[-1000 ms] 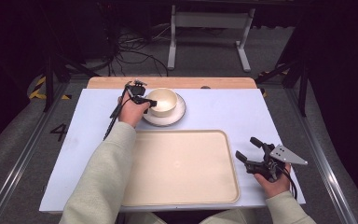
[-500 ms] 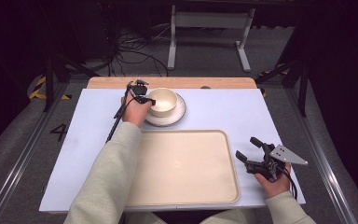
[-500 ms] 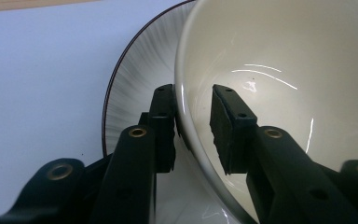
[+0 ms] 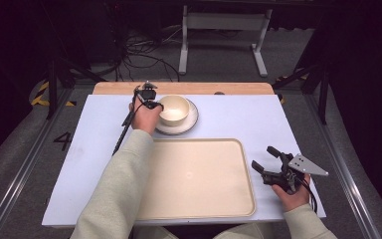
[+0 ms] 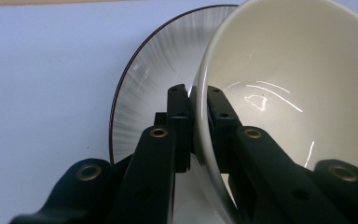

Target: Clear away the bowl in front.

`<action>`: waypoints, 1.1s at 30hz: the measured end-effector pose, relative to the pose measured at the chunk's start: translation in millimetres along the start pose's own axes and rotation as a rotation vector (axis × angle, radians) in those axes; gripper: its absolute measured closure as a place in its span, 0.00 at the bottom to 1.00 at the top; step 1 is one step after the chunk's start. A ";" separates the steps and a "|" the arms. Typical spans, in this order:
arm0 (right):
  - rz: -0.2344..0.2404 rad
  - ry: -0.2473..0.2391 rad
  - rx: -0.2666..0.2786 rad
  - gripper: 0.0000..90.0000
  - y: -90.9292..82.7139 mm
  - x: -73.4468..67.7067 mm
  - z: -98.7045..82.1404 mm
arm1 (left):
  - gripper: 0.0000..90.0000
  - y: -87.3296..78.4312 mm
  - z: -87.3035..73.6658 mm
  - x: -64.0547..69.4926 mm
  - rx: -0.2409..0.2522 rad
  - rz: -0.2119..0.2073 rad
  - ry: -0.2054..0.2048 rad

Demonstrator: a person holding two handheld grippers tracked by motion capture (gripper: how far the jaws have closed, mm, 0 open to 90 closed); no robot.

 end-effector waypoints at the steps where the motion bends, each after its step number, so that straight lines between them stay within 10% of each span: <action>1: 0.000 0.000 0.000 0.16 0.0 0.0 0.0 | 0.92 -1.0 0.9 0.9 0.003 -0.003 -0.002; 33: -0.001 0.000 -0.004 0.17 0.4 0.0 -0.3 | 0.91 -60.4 27.3 6.3 0.073 -0.030 0.041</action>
Point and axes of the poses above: each handheld gripper's, and its own axes: y roughly forward along the jaws, z roughly out of its top, x roughly to its right, the point moved 10 cm from there along y, roughly forward along the jaws, and after that the axes turned 6 degrees about z, right-handed, at the moved point
